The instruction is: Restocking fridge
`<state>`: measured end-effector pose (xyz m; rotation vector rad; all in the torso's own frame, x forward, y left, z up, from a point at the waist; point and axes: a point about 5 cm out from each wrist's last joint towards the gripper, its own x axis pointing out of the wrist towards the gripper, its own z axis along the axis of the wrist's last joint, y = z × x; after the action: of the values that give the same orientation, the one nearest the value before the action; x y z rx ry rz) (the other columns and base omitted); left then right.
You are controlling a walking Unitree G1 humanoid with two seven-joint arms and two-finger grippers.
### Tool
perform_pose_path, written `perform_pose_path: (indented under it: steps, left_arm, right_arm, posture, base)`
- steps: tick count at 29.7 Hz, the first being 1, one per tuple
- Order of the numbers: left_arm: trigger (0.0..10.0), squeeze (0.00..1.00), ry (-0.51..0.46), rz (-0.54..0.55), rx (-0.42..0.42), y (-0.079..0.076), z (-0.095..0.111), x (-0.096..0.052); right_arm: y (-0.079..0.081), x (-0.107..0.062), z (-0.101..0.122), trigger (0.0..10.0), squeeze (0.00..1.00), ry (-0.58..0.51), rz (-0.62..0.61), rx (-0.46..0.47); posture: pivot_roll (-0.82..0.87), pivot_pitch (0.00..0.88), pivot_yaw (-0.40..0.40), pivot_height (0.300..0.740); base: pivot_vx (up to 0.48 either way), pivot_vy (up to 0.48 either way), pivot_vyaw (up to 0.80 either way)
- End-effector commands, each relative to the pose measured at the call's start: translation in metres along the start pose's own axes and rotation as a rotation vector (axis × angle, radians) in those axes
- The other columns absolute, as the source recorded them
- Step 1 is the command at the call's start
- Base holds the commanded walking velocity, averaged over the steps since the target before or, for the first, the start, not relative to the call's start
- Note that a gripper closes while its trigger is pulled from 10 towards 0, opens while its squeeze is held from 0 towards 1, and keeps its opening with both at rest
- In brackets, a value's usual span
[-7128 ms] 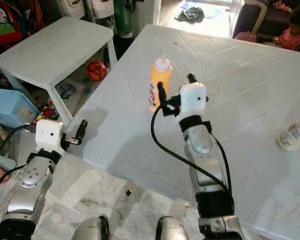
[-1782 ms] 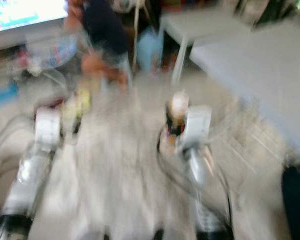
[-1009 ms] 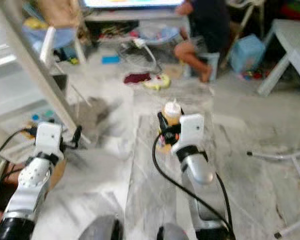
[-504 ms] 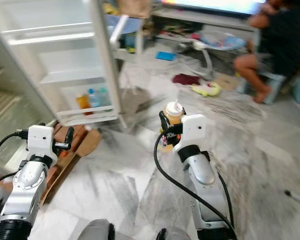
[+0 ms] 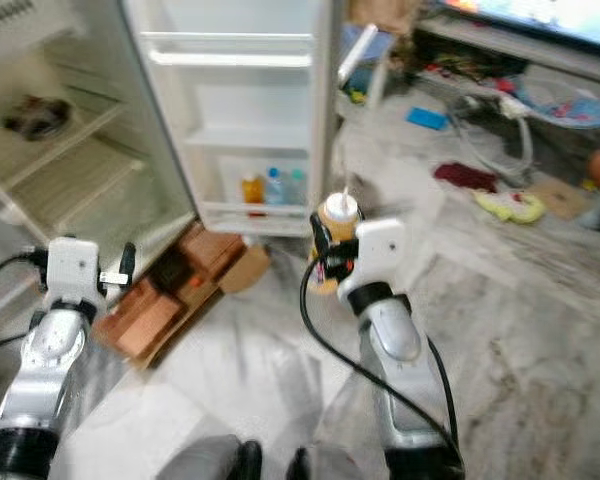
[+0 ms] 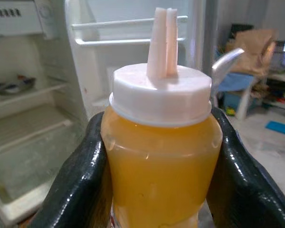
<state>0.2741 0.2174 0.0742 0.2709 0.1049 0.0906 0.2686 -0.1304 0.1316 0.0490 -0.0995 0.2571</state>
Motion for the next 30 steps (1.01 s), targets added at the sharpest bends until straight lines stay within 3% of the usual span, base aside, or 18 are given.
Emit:
perform_pose_path:
  steps: [1,12,21,30]
  left_arm:
    - [10.0,0.0,-0.03,-0.001,0.02,0.001,0.0053,0.0024]
    - [10.0,0.0,-0.055,-0.028,0.014,-0.0022,0.006,-0.0004]
    - [10.0,0.0,-0.104,-0.073,-0.006,-0.0025,0.0116,-0.0029]
    - [10.0,0.0,-0.115,-0.081,-0.015,-0.0032,0.0118,-0.0039]
  right_arm:
    - [-0.0004,0.001,0.0063,10.0,0.0,-0.033,-0.005,0.005]
    - [-0.0029,0.0004,0.0067,10.0,0.0,-0.043,-0.026,-0.022]
    - [-0.0071,0.0001,0.0058,10.0,0.0,-0.04,-0.039,-0.045]
    - [-0.0033,0.0003,0.0053,10.0,0.0,-0.043,-0.015,-0.055]
  posture:
    - [-0.03,0.054,-0.015,0.74]
    - [-0.03,0.056,-0.018,0.74]
    - [-0.03,0.06,-0.026,0.74]
    - [-0.04,0.063,-0.029,0.74]
  base:
    - [0.0,0.48,0.0]
    - [0.0,0.475,0.0]
    - [0.0,0.0,0.0]
    - [0.333,0.0,0.0]
